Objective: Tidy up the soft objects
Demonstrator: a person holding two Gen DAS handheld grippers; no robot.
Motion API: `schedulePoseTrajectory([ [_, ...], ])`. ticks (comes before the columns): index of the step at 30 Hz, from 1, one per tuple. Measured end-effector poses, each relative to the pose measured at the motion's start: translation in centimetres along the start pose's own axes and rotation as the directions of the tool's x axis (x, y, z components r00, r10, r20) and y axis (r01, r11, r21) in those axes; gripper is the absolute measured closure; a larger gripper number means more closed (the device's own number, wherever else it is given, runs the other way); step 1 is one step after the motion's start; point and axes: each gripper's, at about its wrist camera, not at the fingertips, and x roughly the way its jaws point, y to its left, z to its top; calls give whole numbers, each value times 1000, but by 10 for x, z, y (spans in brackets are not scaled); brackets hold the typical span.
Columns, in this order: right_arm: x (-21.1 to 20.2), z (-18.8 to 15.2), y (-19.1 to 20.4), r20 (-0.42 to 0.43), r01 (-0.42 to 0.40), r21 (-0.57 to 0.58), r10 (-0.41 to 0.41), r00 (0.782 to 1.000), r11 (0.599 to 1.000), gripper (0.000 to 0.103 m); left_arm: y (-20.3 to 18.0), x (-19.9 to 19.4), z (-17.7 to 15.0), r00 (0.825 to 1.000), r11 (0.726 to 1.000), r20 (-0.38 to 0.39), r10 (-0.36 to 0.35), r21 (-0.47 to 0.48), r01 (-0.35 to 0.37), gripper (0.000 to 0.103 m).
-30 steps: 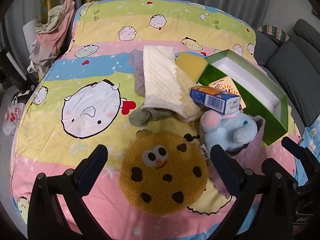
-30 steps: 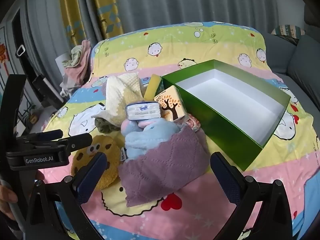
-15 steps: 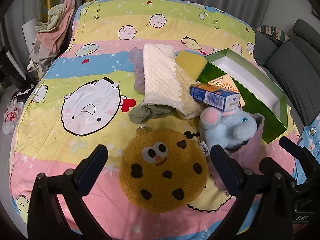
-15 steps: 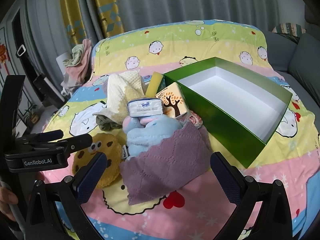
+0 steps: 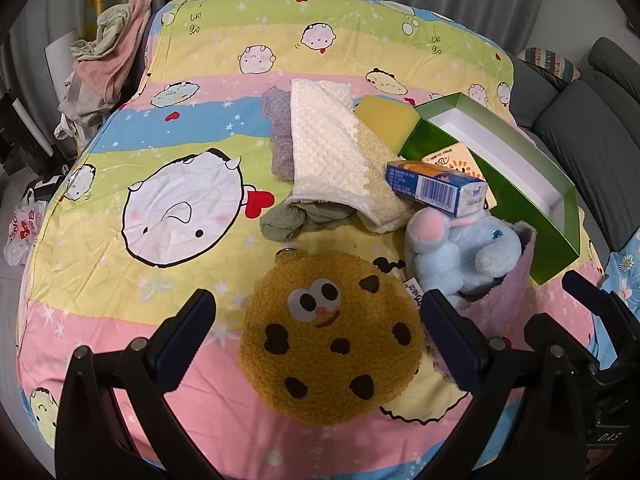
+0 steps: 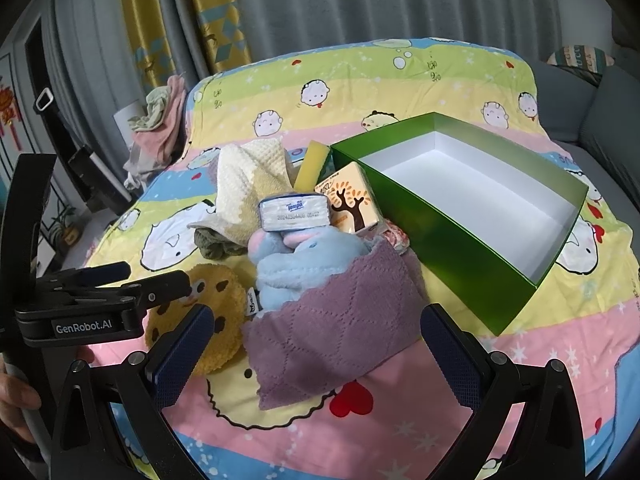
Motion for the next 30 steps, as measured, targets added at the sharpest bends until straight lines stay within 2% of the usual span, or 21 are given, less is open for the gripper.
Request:
schedulePoseTrajectory([
  [24,5,-4,3,-11,-14,-2,14,1000,1000,0,1,7,-2,1000,1000,-20,-10,-14,9,1],
  [26,5,-5,6,-17,-31,-16,31,999,999,0,6,9,-3,999,999,-28,-33,-34,32,1],
  [30,0,-14,24,-33,-170,-80,167,985,982,0,20,15,-5,995,992,-51,-91,-87,86,1],
])
